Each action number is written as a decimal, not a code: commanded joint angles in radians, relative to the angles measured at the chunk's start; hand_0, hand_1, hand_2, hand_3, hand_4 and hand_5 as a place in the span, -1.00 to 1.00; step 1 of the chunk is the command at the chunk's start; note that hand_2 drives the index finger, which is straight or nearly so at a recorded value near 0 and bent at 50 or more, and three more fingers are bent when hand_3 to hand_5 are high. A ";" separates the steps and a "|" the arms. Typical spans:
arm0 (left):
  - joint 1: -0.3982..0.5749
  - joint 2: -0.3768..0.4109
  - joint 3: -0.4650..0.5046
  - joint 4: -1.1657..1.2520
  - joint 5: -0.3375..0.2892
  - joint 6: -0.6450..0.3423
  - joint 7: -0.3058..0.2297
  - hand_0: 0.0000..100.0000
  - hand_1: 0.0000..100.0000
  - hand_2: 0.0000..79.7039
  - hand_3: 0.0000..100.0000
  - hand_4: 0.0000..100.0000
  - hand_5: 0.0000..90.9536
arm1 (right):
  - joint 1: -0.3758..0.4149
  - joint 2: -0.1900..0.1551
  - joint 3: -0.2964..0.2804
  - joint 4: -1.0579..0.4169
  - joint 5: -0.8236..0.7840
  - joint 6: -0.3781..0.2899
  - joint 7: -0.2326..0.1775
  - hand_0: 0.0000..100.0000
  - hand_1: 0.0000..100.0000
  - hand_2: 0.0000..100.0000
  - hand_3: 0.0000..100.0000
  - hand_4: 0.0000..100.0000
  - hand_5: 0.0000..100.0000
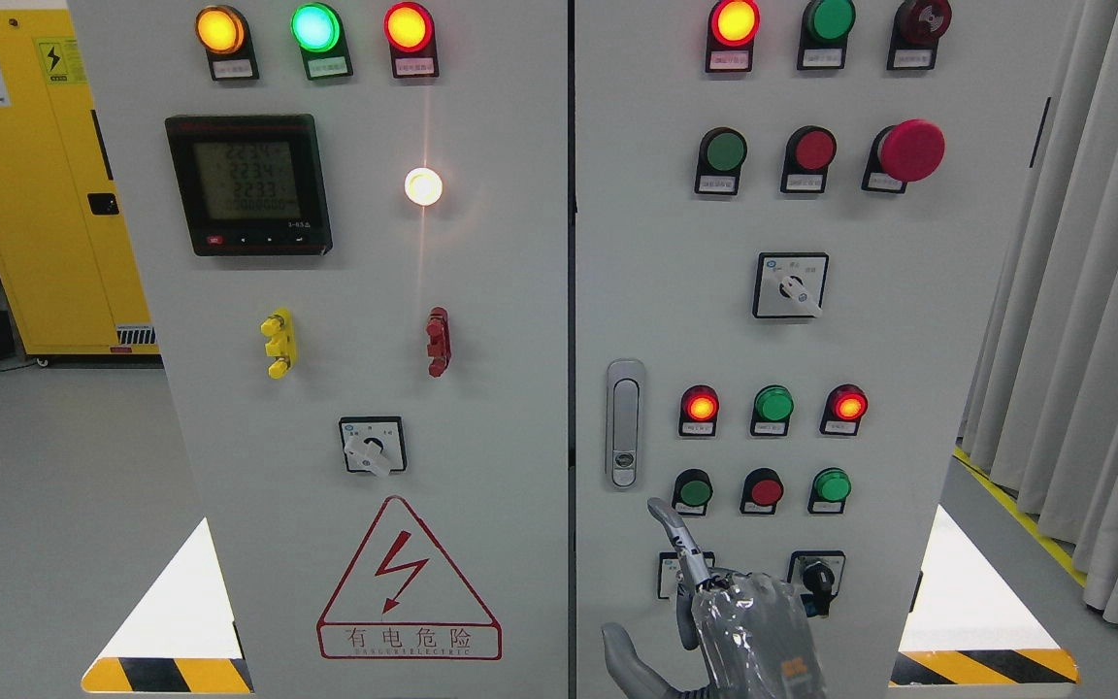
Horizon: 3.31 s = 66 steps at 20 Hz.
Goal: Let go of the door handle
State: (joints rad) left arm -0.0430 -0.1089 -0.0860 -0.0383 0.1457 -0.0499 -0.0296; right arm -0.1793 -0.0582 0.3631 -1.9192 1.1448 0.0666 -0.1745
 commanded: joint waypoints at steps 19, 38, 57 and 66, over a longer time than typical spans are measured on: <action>0.000 0.000 0.000 0.000 0.000 -0.001 0.000 -0.76 0.11 -1.00 -1.00 -1.00 -1.00 | -0.081 0.113 0.016 0.124 0.225 0.085 0.046 -0.17 -0.19 -0.96 1.00 1.00 1.00; 0.000 0.000 0.000 0.000 0.000 -0.001 0.000 -0.76 0.11 -1.00 -1.00 -1.00 -1.00 | -0.112 0.115 0.011 0.154 0.224 0.111 0.052 -0.12 -0.22 -0.93 1.00 1.00 1.00; 0.000 0.000 0.000 0.000 0.000 -0.001 0.000 -0.76 0.11 -1.00 -1.00 -1.00 -1.00 | -0.129 0.120 0.005 0.170 0.224 0.113 0.061 -0.08 -0.24 -0.93 1.00 1.00 1.00; 0.000 0.000 0.000 0.000 0.000 -0.001 0.000 -0.76 0.11 -1.00 -1.00 -1.00 -1.00 | -0.134 0.121 0.003 0.187 0.222 0.127 0.061 -0.08 -0.25 -0.92 1.00 1.00 1.00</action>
State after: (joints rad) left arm -0.0429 -0.1089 -0.0860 -0.0383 0.1457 -0.0498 -0.0296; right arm -0.3090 0.0596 0.3691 -1.7479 1.3680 0.1880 -0.1128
